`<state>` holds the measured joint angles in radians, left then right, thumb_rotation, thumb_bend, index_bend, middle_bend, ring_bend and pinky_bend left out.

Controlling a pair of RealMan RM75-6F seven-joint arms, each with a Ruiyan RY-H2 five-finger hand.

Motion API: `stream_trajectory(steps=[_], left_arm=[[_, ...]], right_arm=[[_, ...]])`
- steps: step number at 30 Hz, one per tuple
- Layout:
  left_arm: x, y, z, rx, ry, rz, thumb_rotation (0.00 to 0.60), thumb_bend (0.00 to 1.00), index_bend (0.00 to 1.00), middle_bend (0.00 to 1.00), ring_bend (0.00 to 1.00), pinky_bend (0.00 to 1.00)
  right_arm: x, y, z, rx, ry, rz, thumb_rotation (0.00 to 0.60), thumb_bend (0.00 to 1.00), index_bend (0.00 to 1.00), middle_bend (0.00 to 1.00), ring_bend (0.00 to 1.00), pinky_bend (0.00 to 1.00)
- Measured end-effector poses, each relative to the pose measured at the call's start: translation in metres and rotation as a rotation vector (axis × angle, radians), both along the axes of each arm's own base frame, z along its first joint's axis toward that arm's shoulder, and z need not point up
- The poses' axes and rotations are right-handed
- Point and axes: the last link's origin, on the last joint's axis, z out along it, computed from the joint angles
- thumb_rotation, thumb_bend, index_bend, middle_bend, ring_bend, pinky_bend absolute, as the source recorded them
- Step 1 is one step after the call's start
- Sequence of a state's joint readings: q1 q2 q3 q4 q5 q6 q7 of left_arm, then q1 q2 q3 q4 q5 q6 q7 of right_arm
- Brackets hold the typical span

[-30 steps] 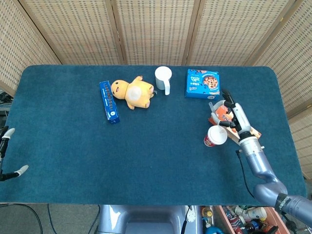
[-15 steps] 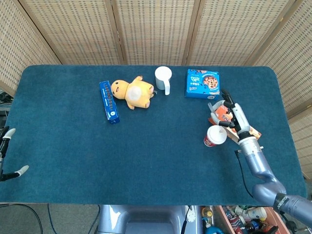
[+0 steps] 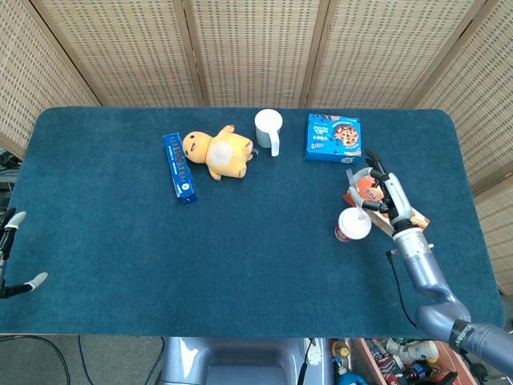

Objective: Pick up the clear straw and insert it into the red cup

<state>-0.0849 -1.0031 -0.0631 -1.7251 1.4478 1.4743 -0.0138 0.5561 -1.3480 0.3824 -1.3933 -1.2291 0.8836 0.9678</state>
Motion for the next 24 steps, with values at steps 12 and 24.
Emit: stream_trajectory(steps=[12,24], left_arm=[[0.000,0.000,-0.001,-0.004,0.000,-0.002,0.600,0.15,0.00,0.00,0.00,0.00],[0.000,0.000,-0.001,-0.006,0.000,0.001,0.600,0.15,0.00,0.00,0.00,0.00]], right_arm=[[-0.010,0.006,-0.008,-0.004,-0.097,0.002,0.600,0.55,0.71,0.00,0.00,0.00],[-0.025,0.007,-0.015,-0.031,-0.135,-0.016,0.600,0.55,0.71,0.01,0.00,0.00]])
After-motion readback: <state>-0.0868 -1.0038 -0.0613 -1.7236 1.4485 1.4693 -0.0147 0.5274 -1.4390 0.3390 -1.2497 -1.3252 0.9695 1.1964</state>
